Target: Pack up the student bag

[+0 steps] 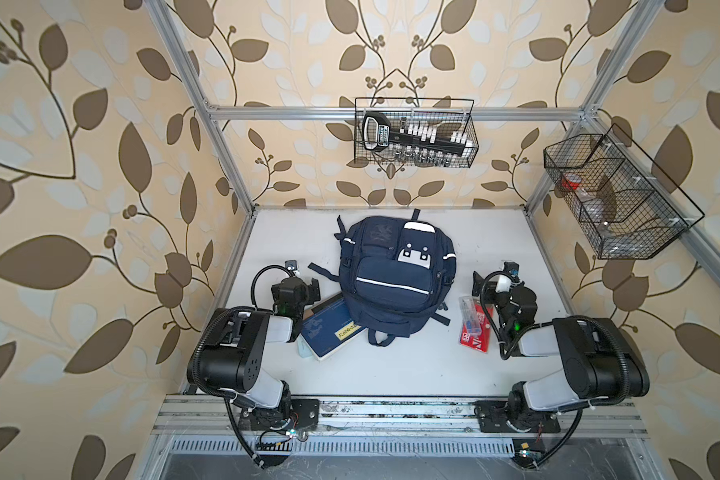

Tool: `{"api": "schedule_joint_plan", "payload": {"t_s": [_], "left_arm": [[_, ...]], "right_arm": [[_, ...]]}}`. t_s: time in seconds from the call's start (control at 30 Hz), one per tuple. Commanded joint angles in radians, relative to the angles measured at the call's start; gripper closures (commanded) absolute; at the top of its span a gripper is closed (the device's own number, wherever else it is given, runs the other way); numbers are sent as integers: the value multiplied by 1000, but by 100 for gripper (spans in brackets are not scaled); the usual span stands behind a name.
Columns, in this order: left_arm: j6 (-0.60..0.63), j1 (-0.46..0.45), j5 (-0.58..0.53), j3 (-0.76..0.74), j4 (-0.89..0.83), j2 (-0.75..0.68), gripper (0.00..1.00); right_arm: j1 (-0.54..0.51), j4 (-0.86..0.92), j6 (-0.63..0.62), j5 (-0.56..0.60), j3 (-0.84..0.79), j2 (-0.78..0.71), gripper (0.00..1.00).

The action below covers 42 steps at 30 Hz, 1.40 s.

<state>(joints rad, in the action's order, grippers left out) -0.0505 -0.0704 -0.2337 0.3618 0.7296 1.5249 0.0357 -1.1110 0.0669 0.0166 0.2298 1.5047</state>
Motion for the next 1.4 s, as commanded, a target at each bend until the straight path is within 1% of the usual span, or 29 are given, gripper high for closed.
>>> {"api": "schedule_joint_plan", "payload": {"t_s": [0.0,0.1,0.13,0.17,0.6,0.63,0.67,0.7,0.73,0.77,0.8,0.83,0.87,0.9,0.93,0.97,1.0,1.03,1.07,1.1,1.17,1.2,1.27,1.37], "left_arm": [[15,12,9,18,29,-25,1],[14,12,9,21,28,-22,1],[7,11,15,20,1,-41,1],[14,10,8,16,24,-28,1],[12,10,11,24,9,-29,1],[16,10,12,19,12,-37,1],[40,5,6,37,16,-58,1],[41,-5,-9,119,-160,-107,1],[5,-9,-41,270,-435,-140,1],[-86,-12,-129,373,-579,-153,1],[-179,-11,-136,463,-717,-170,1],[-269,-11,-78,540,-831,-192,1],[-369,-14,3,597,-929,-215,1],[-465,-21,68,635,-1007,-228,1],[-565,-42,145,650,-1078,-238,1],[-640,-85,189,643,-1128,-251,1],[-686,-142,195,626,-1163,-266,1],[-720,-222,197,590,-1182,-288,1],[-751,-297,201,549,-1186,-313,1],[-789,-356,209,513,-1189,-335,1],[-878,-464,241,424,-1153,-382,1],[-918,-496,254,397,-1133,-391,1],[-970,-535,302,365,-1079,-380,1],[-976,-539,360,394,-1022,-313,1]], "right_arm": [[3,-10,-13,-24,9,-8,0],[3,-12,-13,-23,8,-8,0],[4,-10,-12,-25,9,-8,0],[4,-10,-12,-26,9,-6,0],[4,-10,-12,-26,9,-9,0],[-5,-21,-2,29,20,-17,0],[-33,132,12,140,89,-74,0],[-54,382,37,227,189,-129,0],[-73,627,98,283,321,-171,0],[-85,863,231,301,458,-198,0],[-89,1050,319,264,563,-212,0],[-92,1170,372,168,637,-221,0],[-92,1198,435,81,646,-238,0],[-89,1203,516,55,623,-255,0],[-81,1201,629,48,576,-273,0],[-38,1191,699,-74,528,-284,0],[-6,1169,729,-180,495,-286,0],[4,1218,734,-237,486,-280,1],[-26,1319,708,-235,499,-277,3],[-68,1389,674,-197,512,-281,4],[-210,1557,603,-86,550,-303,9],[-263,1605,581,-52,558,-321,10],[-353,1659,555,-20,552,-374,12],[-375,1719,540,-93,574,-389,13]]}}
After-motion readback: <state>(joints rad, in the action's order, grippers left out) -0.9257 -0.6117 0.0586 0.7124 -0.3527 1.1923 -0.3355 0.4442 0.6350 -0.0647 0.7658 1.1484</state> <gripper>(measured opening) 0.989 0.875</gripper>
